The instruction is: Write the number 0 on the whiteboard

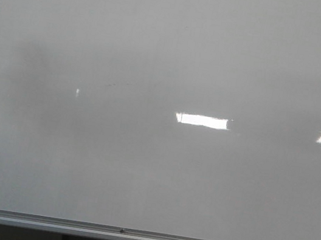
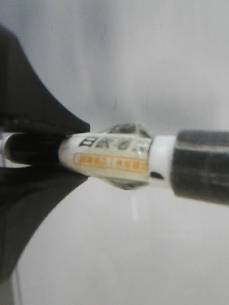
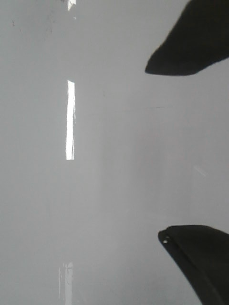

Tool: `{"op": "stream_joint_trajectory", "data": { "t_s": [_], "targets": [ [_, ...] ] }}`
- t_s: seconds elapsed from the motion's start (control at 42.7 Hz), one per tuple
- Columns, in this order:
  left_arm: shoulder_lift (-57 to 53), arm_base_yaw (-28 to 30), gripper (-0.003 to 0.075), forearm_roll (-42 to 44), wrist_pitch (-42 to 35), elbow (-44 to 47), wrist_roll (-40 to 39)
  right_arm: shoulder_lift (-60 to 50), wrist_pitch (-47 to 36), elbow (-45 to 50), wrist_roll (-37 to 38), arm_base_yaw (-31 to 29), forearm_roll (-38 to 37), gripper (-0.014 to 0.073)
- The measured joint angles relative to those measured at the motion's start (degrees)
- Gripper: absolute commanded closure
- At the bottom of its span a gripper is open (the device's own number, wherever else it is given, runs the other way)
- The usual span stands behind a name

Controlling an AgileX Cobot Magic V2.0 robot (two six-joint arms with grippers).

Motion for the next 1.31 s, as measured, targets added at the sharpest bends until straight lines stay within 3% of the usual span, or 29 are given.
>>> {"op": "stream_joint_trajectory", "data": {
  "t_s": [0.117,0.211,0.281,0.398,0.585,0.889,1.123,1.311],
  "targets": [
    [-2.8,-8.4,0.0731,-0.3,9.4,-2.7,0.2,1.0,1.4,-0.4,0.0,0.0,1.1,-0.0060],
    [-3.2,-16.3,0.0731,-3.9,19.0,-6.0,4.7,3.3,4.9,-1.9,0.0,0.0,2.0,-0.0060],
    [-3.2,-20.8,0.0731,-11.5,25.6,-8.8,11.9,5.5,8.0,-3.5,0.0,0.0,2.3,-0.0060],
    [-3.2,-25.8,0.0732,-28.5,34.0,-12.6,30.5,9.5,14.1,-7.1,-0.1,0.0,4.3,-0.0060],
    [-3.2,-27.0,0.0732,-47.6,44.8,-15.5,49.6,15.6,22.8,-13.3,-6.6,0.0,14.9,-0.0060],
    [-3.2,-27.0,0.0732,-65.3,62.9,-15.9,67.7,24.3,37.6,-18.1,-28.5,0.0,46.1,-0.0060],
    [-3.2,-27.0,0.0732,-68.7,67.4,-15.9,71.7,32.2,45.0,-18.2,-38.6,0.0,59.9,-0.0060],
    [-3.2,-27.0,0.0732,-69.0,67.4,-15.9,71.8,36.7,45.0,-18.2,-41.2,0.1,61.2,-0.0060]
  ]
}}
